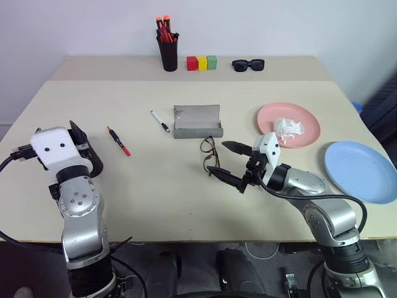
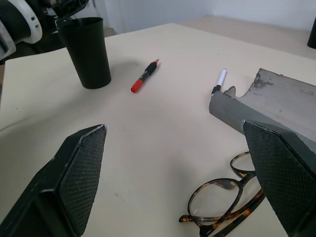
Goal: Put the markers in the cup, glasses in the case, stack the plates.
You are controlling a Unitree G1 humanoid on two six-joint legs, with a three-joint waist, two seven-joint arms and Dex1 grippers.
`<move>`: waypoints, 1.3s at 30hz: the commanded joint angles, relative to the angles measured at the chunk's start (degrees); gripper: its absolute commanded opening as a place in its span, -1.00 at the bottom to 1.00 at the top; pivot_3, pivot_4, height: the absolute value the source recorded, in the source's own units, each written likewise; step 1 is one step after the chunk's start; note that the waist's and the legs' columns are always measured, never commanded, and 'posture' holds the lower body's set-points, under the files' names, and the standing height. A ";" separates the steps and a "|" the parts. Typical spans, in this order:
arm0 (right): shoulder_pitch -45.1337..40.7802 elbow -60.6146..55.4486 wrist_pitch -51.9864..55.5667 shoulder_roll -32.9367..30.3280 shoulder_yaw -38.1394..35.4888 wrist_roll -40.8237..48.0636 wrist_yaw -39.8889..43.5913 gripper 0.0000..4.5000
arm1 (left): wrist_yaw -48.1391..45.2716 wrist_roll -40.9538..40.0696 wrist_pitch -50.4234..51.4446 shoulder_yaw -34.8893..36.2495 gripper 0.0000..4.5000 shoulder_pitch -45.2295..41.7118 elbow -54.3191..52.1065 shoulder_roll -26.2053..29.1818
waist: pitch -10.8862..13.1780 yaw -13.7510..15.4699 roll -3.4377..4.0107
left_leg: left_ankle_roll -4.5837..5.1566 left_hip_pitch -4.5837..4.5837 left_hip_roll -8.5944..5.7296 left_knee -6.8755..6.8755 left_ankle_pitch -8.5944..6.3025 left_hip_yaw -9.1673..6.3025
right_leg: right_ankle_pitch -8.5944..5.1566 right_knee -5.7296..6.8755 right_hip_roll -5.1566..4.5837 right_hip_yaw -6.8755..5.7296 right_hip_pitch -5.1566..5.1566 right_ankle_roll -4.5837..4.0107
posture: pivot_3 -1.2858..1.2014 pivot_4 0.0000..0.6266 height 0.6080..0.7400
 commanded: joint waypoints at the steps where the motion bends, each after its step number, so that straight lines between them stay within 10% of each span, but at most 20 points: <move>1: -0.33 -2.07 -0.24 0.48 0.17 0.49 -0.21 1.00 | -2.94 -1.60 0.53 -2.57 0.39 -4.78 -0.99 1.40 | 0.03 0.11 -0.05 | 0.00 -0.01 0.00 0.01 0.00 -0.01 | -0.01 0.00 0.00 -0.02 0.00 -0.01 | 0.03 -0.52 1.00; 5: -0.58 -1.86 -0.26 0.71 0.24 0.31 -0.40 1.00 | -7.92 -4.35 4.96 -6.58 0.39 -11.27 0.78 2.09 | 0.05 0.00 -0.08 | 0.00 -0.04 -0.02 0.02 0.00 0.00 | -0.03 -0.06 -0.01 -0.02 0.02 -0.06 | 0.03 -0.52 1.00; 9: -0.59 -1.63 -0.45 0.89 0.18 0.01 -0.88 1.00 | -6.10 -6.14 20.52 -5.92 0.98 -17.99 4.64 -0.81 | 0.05 -0.25 -0.08 | 0.00 -0.04 -0.02 -0.08 0.00 0.01 | 0.02 -0.15 0.00 -0.02 0.00 0.04 | 0.03 -0.52 1.00; 16: 0.02 -1.67 -0.69 0.99 0.38 -0.36 -1.40 1.00 | 4.13 -4.09 44.11 2.06 0.98 -32.29 19.30 -6.15 | 0.24 -0.34 -0.39 | 0.00 -0.06 -0.02 -0.16 0.00 -0.05 | 0.01 -0.11 0.06 -0.05 -0.08 0.07 | 0.03 -0.52 1.00; 35: 1.37 -2.26 -0.56 0.65 0.15 -0.95 -2.08 1.00 | 15.78 -9.07 36.49 17.18 0.98 -44.63 45.83 -4.59 | 0.31 -0.01 -0.51 | -0.07 -0.11 -0.05 -0.24 0.02 -0.05 | 0.03 -0.06 -0.04 -0.05 -0.19 0.08 | 0.03 -0.52 1.00; 39: 1.65 -2.37 -0.55 0.53 0.06 -0.99 -2.11 1.00 | 17.22 -9.97 36.26 17.61 0.19 -44.58 46.28 -3.91 | 0.31 -0.16 -0.50 | -0.07 -0.11 -0.05 -0.25 0.03 -0.05 | 0.03 -0.05 -0.04 -0.05 -0.20 0.08 | 0.03 -0.52 1.00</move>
